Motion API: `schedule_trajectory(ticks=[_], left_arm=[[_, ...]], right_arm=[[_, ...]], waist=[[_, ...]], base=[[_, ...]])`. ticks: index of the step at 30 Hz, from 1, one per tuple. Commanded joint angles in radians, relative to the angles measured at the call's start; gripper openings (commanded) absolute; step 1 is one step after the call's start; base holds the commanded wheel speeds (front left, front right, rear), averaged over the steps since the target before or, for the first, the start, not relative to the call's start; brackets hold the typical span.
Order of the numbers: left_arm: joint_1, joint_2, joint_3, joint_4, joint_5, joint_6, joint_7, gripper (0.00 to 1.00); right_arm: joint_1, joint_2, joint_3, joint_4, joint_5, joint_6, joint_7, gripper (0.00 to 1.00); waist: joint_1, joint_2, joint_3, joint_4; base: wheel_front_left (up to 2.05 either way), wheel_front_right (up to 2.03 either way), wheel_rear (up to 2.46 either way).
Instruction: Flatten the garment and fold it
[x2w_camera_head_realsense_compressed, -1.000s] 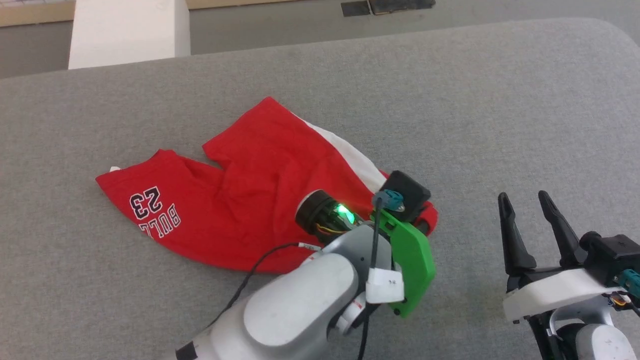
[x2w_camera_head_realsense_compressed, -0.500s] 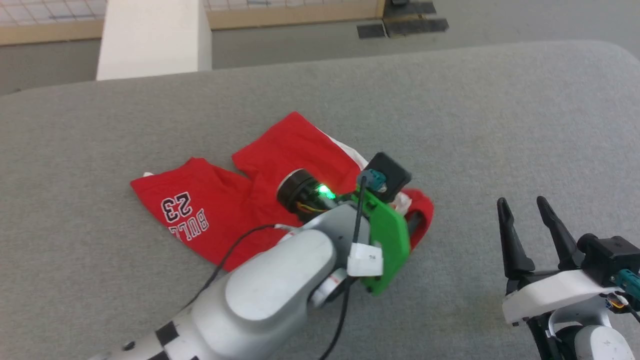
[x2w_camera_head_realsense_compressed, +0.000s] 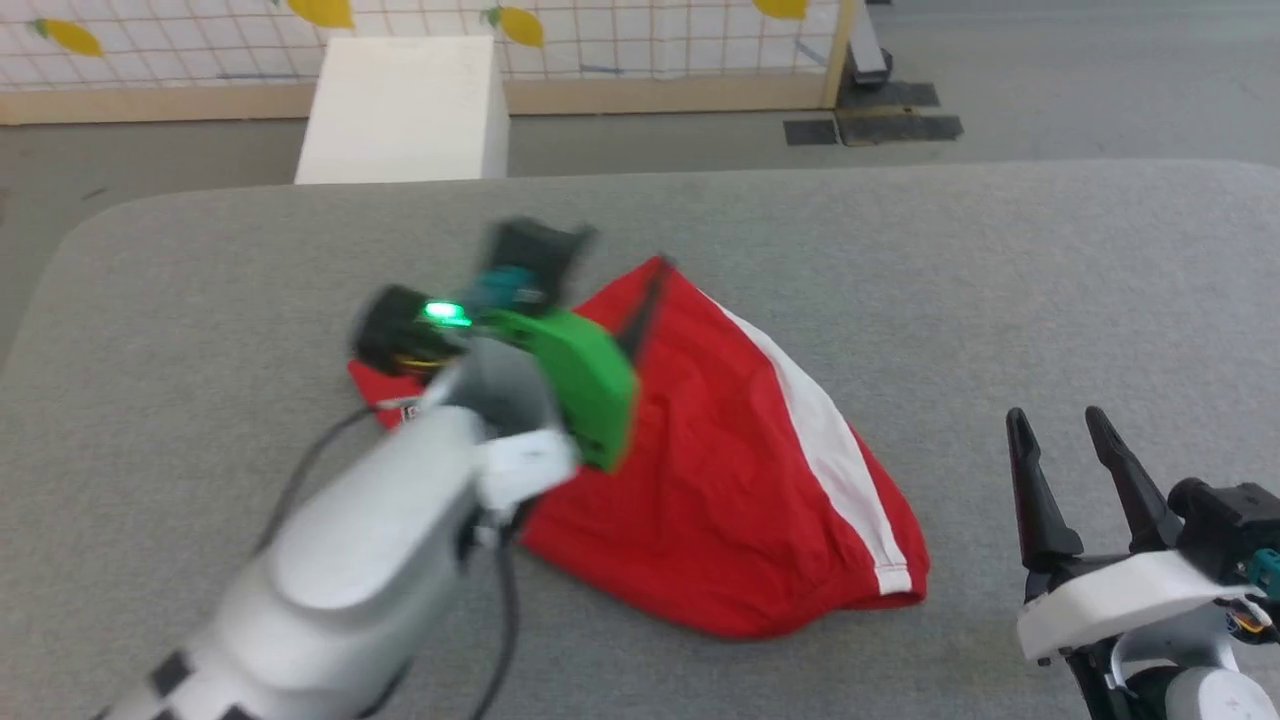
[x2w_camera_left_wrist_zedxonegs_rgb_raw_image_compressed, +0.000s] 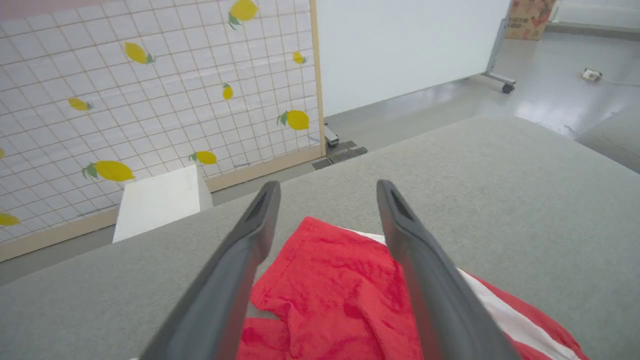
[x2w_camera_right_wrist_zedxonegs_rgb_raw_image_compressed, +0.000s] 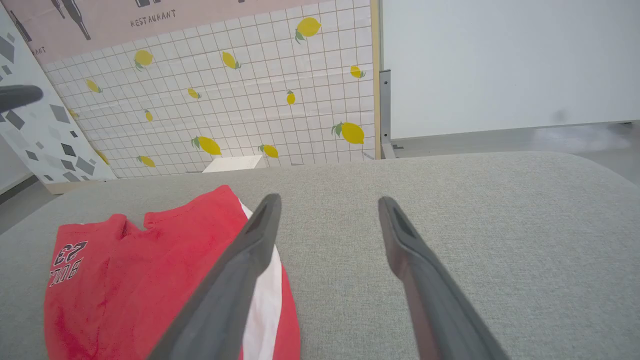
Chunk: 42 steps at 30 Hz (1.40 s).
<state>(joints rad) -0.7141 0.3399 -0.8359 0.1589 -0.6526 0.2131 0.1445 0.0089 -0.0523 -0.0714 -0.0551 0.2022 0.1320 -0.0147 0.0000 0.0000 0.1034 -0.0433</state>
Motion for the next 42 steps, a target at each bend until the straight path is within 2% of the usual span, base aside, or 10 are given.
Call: schedule_trajectory(ticks=[1,6,11,16,19,22,26,33,39,42], left_arm=[[0.033,0.033,0.031,-0.013,0.004,0.027,-0.035,1.0],[0.142,0.148,0.14,-0.096,-0.001,0.104,-0.158,1.0],[0.295,0.234,0.174,-0.188,0.0,0.147,-0.241,1.0],[0.422,0.276,0.162,-0.245,0.021,0.188,-0.291,1.0],[0.467,0.278,0.16,-0.269,0.021,0.214,-0.305,1.0],[0.475,0.276,0.152,-0.288,0.028,0.22,-0.306,1.0],[0.458,0.27,0.141,-0.307,0.037,0.218,-0.297,1.0],[0.428,0.244,0.138,-0.302,0.045,0.224,-0.305,1.0],[0.413,0.225,0.135,-0.29,0.048,0.223,-0.318,1.0],[0.405,0.22,0.134,-0.285,0.05,0.221,-0.322,1.0]], right_arm=[[0.014,0.002,-0.002,-0.008,0.004,-0.001,0.004,1.0],[0.034,0.002,-0.005,-0.02,0.003,-0.001,0.017,1.0],[0.052,0.002,-0.001,-0.031,0.004,-0.001,0.029,1.0],[0.058,0.002,0.004,-0.039,0.003,-0.001,0.038,1.0],[0.066,0.002,0.008,-0.044,-0.002,-0.001,0.053,1.0],[0.066,0.002,0.009,-0.05,-0.003,-0.001,0.102,1.0],[0.047,-0.035,0.036,-0.048,-0.008,-0.001,0.291,1.0],[-0.025,-0.132,0.075,-0.037,0.021,-0.001,0.696,1.0],[-0.057,-0.162,0.061,-0.014,0.008,-0.001,0.909,1.0],[-0.059,-0.155,0.042,-0.012,-0.006,-0.001,0.961,1.0]], waist=[[0.0,0.0,-0.023,0.026],[0.0,0.0,-0.041,0.058],[0.0,0.0,-0.056,0.079],[0.0,0.0,-0.062,0.088],[0.0,0.0,-0.062,0.1],[0.0,0.0,-0.05,0.121],[0.0,0.0,-0.021,0.158],[0.0,0.0,0.039,0.227],[0.0,0.0,0.08,0.276],[0.0,0.0,0.1,0.293]], base=[[0.0,0.0,0.0],[0.0,0.0,0.0],[0.0,0.0,0.0],[0.0,0.0,0.0],[0.0,0.0,0.0],[0.0,0.0,0.0],[0.0,0.0,0.0],[0.0,0.0,0.0],[0.0,0.0,0.0],[0.0,0.0,0.0]])
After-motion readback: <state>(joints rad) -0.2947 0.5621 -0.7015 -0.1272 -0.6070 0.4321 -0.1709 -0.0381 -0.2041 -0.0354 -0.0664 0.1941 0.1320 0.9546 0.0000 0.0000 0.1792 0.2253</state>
